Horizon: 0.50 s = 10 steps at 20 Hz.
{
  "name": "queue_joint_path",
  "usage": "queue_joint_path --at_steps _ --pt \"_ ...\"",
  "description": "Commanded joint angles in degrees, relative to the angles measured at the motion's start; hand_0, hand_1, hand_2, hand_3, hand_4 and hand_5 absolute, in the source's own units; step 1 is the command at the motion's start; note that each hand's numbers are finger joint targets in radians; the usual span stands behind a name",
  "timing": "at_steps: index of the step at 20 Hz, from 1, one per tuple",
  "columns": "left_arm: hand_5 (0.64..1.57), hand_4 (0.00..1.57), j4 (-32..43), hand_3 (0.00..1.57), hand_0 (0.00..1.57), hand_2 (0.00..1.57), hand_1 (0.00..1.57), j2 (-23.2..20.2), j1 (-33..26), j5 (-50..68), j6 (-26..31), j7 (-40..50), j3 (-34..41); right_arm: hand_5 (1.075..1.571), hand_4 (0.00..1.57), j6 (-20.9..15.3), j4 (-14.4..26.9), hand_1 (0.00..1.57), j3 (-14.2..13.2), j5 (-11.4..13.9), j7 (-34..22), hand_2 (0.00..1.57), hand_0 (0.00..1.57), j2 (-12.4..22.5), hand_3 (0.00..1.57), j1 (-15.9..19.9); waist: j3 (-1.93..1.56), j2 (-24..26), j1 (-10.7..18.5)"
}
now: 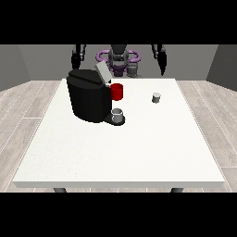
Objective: Insert the coffee pod into the coffee machine and close the lid
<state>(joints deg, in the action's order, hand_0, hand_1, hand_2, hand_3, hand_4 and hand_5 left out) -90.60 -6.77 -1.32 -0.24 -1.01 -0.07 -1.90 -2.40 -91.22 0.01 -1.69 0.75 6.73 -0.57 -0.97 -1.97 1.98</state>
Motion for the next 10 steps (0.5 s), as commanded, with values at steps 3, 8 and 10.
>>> queue_joint_path --at_steps 3,8,10 --pt "1.571 0.0 -0.9 0.0 0.0 0.0 0.0 -4.7 -1.7 -1.8 5.8 -3.5 -0.8 1.571 0.0 -0.1 5.1 0.0 -0.8 0.1 1.2 0.0 0.0 -1.2 0.0 0.5 0.97 1.7 1.1" --pt "1.571 0.0 -1.0 0.0 0.0 0.0 0.0 -11.8 -1.8 -5.1 11.8 -10.9 -1.5 1.571 0.0 -6.6 3.6 0.0 -1.7 6.6 3.5 0.0 0.0 -0.2 0.0 -0.9 1.01 2.9 -1.2" --pt "1.571 0.0 1.1 0.0 0.0 0.0 0.0 -13.6 -1.7 -6.8 12.0 -12.8 -0.2 1.571 0.0 -7.8 2.4 0.0 1.0 8.9 2.5 0.0 0.0 -1.7 0.0 -1.4 1.01 3.1 -1.8"
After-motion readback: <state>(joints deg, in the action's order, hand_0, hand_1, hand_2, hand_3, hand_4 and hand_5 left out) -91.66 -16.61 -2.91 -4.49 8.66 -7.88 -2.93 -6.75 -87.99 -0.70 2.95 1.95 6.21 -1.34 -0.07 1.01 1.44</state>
